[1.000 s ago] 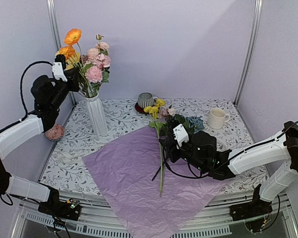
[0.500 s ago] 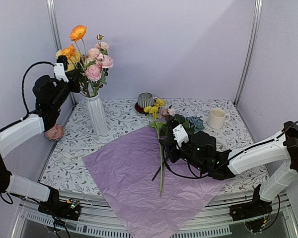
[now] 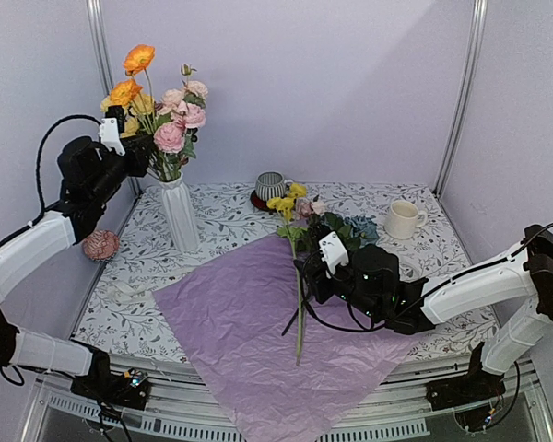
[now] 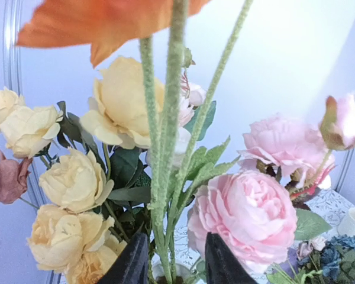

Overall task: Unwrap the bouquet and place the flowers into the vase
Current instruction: Adjust the fake flower in the vase.

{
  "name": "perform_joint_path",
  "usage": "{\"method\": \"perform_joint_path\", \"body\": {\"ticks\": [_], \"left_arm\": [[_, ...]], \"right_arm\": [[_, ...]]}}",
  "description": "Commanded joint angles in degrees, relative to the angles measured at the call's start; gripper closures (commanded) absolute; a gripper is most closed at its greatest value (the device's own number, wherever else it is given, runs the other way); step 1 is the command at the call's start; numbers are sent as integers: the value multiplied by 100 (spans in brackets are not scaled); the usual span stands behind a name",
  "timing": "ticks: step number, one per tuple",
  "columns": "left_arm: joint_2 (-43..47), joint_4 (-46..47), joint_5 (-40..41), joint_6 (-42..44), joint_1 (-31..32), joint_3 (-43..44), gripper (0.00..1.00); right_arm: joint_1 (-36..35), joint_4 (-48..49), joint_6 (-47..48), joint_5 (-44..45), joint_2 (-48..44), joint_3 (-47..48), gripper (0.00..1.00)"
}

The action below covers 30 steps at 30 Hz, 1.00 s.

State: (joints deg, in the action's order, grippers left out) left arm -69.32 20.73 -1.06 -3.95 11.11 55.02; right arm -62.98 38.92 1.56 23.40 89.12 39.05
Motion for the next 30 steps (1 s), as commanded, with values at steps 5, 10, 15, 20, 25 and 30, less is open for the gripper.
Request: {"method": "perform_joint_path", "body": {"ticks": [5,10,15,20,25,30], "left_arm": [[484,-187,37,-530,-33,-280,46],[1008,-232,2,-957,-34,-824,20],[1771,-857,-35,-1306,-32,-1230,2],[2655,-1983,229,-1709,-37,-1480,2],[3507,-2605,-361,-2351,-31,-2053,2],[3711,-2320,-1496,-3313,-12,-3012,2]], "right_arm": [[23,-65,3,-106,-14,145,56],[25,-129,-112,-166,-114,127,56],[28,-201,-382,-294,-277,107,56],[23,-848,-829,-192,-345,367,56],[31,-2376,-2065,-106,-97,985,59],[38,-3639,-3632,-308,388,1512,62]]}}
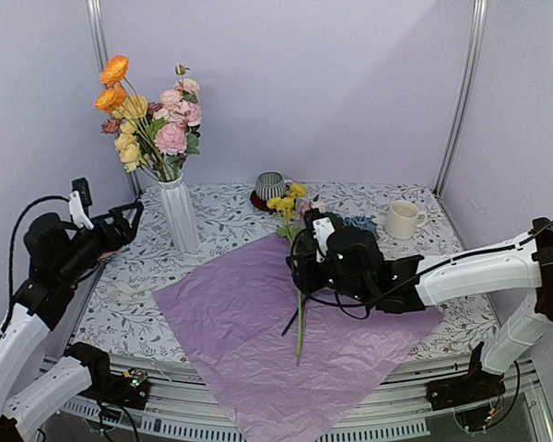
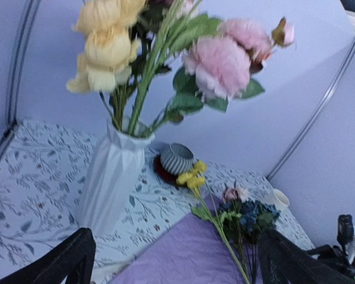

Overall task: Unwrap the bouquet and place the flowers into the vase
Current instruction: Adjust the fake flower in the vase.

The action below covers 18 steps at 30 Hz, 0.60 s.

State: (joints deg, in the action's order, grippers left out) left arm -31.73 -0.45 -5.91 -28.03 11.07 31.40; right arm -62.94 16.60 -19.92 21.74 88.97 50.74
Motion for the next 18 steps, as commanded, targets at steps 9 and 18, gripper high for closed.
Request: {"method": "perform_joint_path", "body": {"ticks": [9,18], "left_arm": [[-1095,440,-1652,-1133,450,-1014,2],[-2230,638,-1399,-1233,1070,-904,2]], "right_arm": [[323,-2600,-2275,-583,1348,1418,65],[589,-2597,-2454,-1206,2064,1796,68]]}}
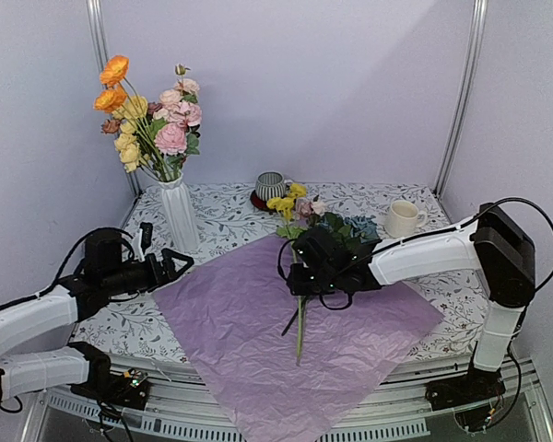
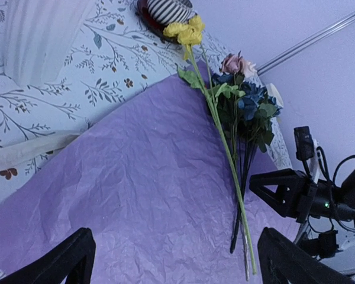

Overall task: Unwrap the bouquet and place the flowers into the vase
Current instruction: Adjust the fake flower in the vase, then pick up the fake flower from the flattened wrapping paper.

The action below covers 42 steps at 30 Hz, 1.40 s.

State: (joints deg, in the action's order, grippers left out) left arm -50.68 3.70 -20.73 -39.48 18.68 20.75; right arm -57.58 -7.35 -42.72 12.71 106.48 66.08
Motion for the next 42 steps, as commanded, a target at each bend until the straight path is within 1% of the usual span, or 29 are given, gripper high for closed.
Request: {"method": "perform_joint_path", "body": {"ticks": [1,6,12,15,19,23,30,39,42], "left_arm": [[-457,229,173,-108,394,184,2],[-1164,106,468,-411,590,396,2],[-1557,54,239,-372,592,622,2],[-1545,261,164,-445,593,548,2],[-1473,285,238,-422,599,535,2],[-1221,454,352,-319,593,399,2],[-711,671,332,-235,595,190,2],[-747,1009,82,-343,593,96,2],[-768,1055,5,-384,594,92,2]], "right_arm": [[56,-219,-182,-319,365,272,68],[106,-632,-427,-135,639,577,70],[145,-769,-536,41,728,585,72],[150,-825,-542,101,705,612,73],[156,-765,-384,201,505,567,74],[155,-666,-221,283,344,457,73],[192,-709,-329,201,613,443,73],[211,-478,-421,-91,848,376,75],[210,-421,-445,-171,842,363,78]]}}
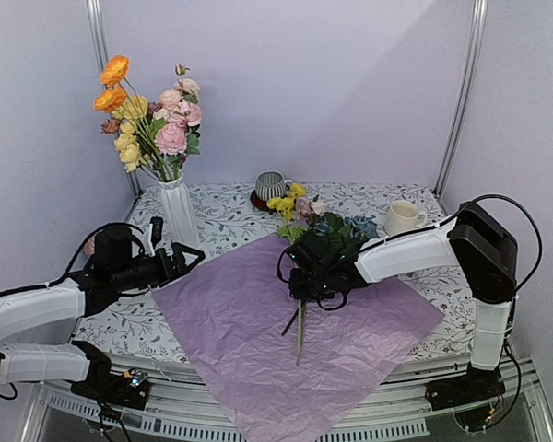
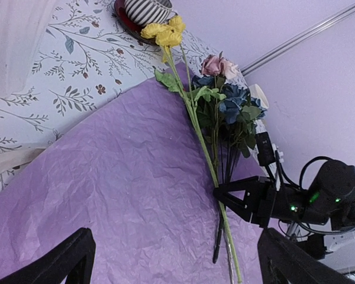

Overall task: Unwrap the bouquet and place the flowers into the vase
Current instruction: Pick up the fake flower from the flattened wrapping paper.

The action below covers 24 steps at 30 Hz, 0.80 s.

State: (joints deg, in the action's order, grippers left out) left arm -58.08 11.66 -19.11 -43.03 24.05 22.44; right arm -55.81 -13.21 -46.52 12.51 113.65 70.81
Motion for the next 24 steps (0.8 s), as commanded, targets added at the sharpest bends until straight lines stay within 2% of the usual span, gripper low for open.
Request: {"method": "perform_joint_path", "body": {"ticks": [1,3,8,12,19,24], "left_arm": [[-30,284,-154,-32,62,-87,2],[-37,292,-146,-47,57,-100,2],[-11,368,-201,-100,74,-137,2],[-24,440,-300,-118,97,-146,2],[-78,1098,-569,-103,361,-204,2],[-152,1484,-603,4,639,-167,2]], "right_arm": [[34,238,-79,-170,115,-111,79],[33,297,-93,-186,134,-263,80],[37,391,-123,-222,35,-348,96],[36,607,-138,-124,-354,-562,97],[41,1667,-148,226,-1525,-1507,97],[27,2635,194,191,-2317,-2173,97]]}}
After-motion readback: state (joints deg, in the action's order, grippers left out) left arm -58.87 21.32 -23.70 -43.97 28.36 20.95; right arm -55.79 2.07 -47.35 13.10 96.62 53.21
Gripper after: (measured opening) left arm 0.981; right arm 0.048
